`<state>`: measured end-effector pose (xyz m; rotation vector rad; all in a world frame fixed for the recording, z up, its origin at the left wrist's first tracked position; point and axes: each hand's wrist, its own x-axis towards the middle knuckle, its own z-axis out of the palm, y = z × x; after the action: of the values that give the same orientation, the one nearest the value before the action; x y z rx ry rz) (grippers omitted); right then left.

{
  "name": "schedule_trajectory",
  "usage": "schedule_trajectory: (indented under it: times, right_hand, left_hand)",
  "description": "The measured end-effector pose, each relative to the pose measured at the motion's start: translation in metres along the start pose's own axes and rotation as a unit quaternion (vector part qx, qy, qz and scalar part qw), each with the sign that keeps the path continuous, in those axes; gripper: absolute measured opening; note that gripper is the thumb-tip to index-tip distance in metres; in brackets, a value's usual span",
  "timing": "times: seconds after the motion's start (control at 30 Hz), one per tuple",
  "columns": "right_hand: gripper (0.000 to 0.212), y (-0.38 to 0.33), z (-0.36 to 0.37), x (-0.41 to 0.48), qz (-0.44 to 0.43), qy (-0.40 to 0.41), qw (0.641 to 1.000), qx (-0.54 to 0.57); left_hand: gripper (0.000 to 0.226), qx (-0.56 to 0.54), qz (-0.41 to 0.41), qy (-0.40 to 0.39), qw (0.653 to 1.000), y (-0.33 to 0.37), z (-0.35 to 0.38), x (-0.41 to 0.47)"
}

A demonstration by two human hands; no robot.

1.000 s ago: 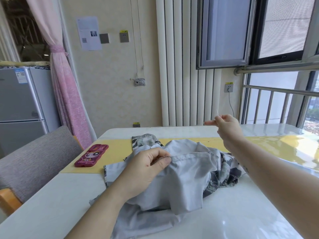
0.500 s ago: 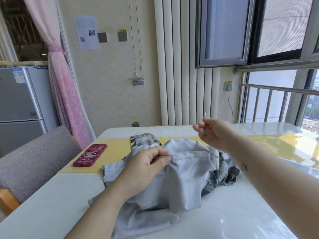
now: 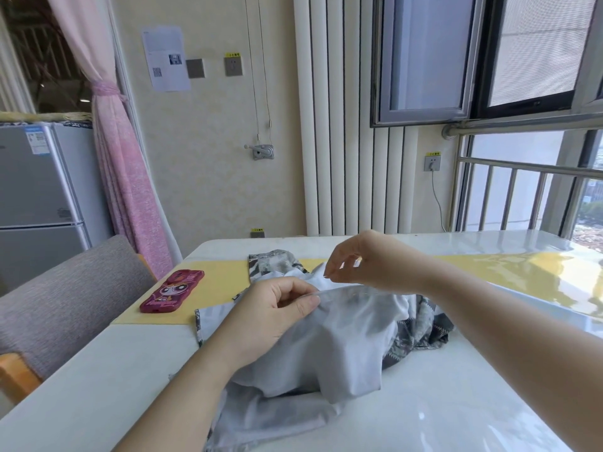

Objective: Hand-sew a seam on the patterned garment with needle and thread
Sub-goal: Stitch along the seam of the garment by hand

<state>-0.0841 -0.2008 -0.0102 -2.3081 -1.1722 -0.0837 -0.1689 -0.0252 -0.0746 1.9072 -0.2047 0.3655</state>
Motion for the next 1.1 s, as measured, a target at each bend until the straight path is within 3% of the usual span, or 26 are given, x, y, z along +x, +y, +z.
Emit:
schedule_trajectory:
  times: [0.43,0.93,1.1]
  right_hand:
    - [0.011,-0.009,-0.007,0.013,-0.024,-0.109,0.99,-0.089]
    - [0.019,-0.014,-0.003,0.018,-0.016,-0.131,0.984,-0.123]
    - [0.022,-0.015,-0.004,0.017,-0.012,-0.132,0.984,-0.117]
  left_hand:
    - [0.003,0.052,-0.027,-0.016,0.998,-0.006,-0.012,-0.007]
    - [0.015,0.056,-0.025,-0.011,0.998,-0.011,-0.015,-0.005]
    - [0.008,0.051,-0.027,-0.01,0.998,-0.012,-0.015,-0.006]
